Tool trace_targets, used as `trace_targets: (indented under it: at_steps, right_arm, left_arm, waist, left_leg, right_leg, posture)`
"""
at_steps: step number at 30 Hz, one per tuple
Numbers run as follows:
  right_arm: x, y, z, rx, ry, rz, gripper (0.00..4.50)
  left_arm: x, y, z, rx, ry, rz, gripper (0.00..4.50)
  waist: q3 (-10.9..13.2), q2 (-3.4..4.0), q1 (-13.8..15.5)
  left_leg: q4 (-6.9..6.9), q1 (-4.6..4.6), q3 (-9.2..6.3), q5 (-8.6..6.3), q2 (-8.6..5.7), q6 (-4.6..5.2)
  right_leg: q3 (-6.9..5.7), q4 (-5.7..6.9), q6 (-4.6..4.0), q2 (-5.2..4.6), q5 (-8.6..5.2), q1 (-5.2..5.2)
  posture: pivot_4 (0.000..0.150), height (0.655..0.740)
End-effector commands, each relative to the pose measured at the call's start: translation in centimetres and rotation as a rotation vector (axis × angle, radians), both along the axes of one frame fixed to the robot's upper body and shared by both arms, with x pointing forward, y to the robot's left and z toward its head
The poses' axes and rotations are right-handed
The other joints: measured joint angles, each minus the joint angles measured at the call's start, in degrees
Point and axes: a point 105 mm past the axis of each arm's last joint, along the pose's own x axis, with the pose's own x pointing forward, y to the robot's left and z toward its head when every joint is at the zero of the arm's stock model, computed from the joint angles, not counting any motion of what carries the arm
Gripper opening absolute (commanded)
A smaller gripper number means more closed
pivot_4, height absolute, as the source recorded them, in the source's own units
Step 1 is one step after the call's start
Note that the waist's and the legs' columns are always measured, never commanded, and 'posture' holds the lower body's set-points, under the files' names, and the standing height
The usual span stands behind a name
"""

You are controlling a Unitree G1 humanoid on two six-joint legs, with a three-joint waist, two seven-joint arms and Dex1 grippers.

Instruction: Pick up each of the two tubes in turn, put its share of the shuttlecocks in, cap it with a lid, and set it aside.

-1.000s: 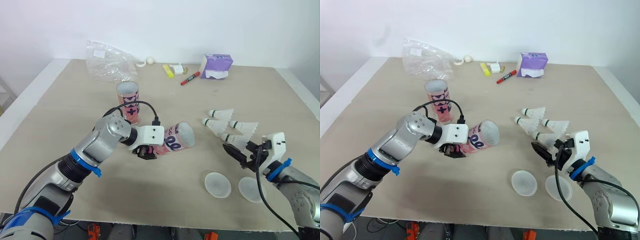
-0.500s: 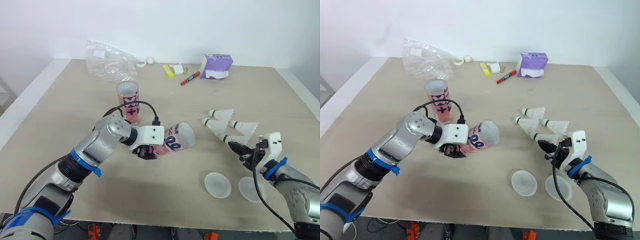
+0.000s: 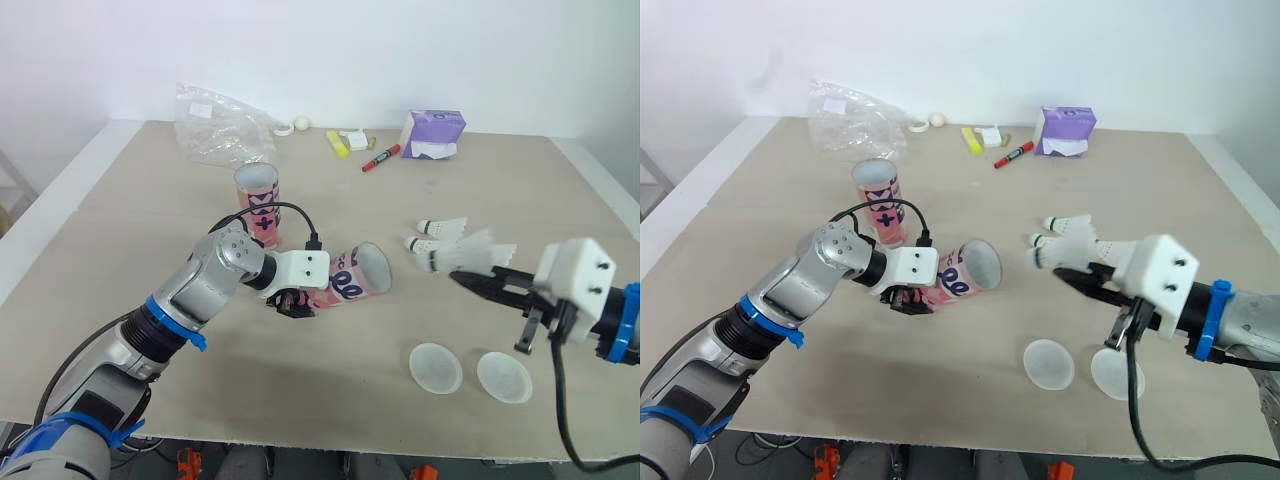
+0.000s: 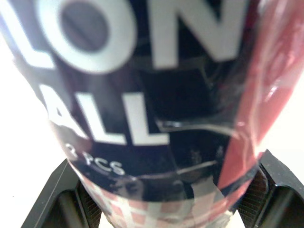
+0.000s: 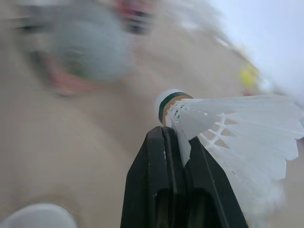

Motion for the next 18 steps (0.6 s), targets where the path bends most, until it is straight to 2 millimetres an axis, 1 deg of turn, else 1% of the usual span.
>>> trace_targets:
  at_steps: [1, 5, 12, 15, 18]
  right_arm:
    - [-0.9, 2.6, 0.5, -0.059, -0.066, 0.136, 0.08]
    - [0.0, 3.9, 0.0, -0.083, -0.104, 0.184, 0.08]
    - [1.3, 4.9, -1.2, -0.176, -0.134, 0.268, 0.08]
    - [1.7, 5.2, -1.3, -0.187, -0.140, 0.291, 0.08]
    - [1.9, 5.2, -0.9, -0.187, -0.138, 0.305, 1.00]
  left_arm:
    - [0.1, -0.4, -0.3, 0.007, -0.005, -0.007, 3.21]
    - [0.1, -0.7, -0.2, 0.002, -0.006, -0.009, 3.21]
    - [0.1, -0.6, -0.2, -0.003, -0.007, 0.000, 3.21]
    - [-0.1, -0.6, -0.2, -0.004, -0.006, 0.002, 3.21]
    - [-0.2, -0.6, -0.3, -0.007, -0.005, 0.005, 3.21]
  waist:
    - [0.00, -0.03, 0.04]
    - [0.01, -0.04, 0.15]
    - [0.01, -0.05, 0.17]
    - [0.01, -0.04, 0.06]
    - [0.01, -0.05, 0.12]
  left_leg:
    - [0.00, -0.02, 0.00, 0.00, -0.01, 0.00]
    - [0.04, -0.17, 0.09, 0.02, -0.05, 0.02]
    - [0.06, -0.27, 0.13, 0.05, -0.11, 0.07]
    - [0.05, -0.27, 0.17, 0.05, -0.07, 0.08]
    - [0.05, -0.28, 0.12, 0.08, -0.07, 0.12]
  right_leg:
    - [0.00, -0.01, 0.00, -0.02, 0.00, 0.00]
    - [0.00, -0.03, 0.01, -0.12, -0.03, -0.04]
    - [-0.02, -0.03, 0.07, -0.22, -0.06, -0.07]
    - [-0.04, -0.02, 0.06, -0.21, -0.04, -0.09]
    - [-0.08, 0.00, 0.05, -0.21, -0.04, -0.08]
  posture:
    - [0.150, 0.7400]
    - [0.150, 0.7400]
    - [0.150, 0.7400]
    - [0.150, 0.7400]
    - [0.150, 0.7400]
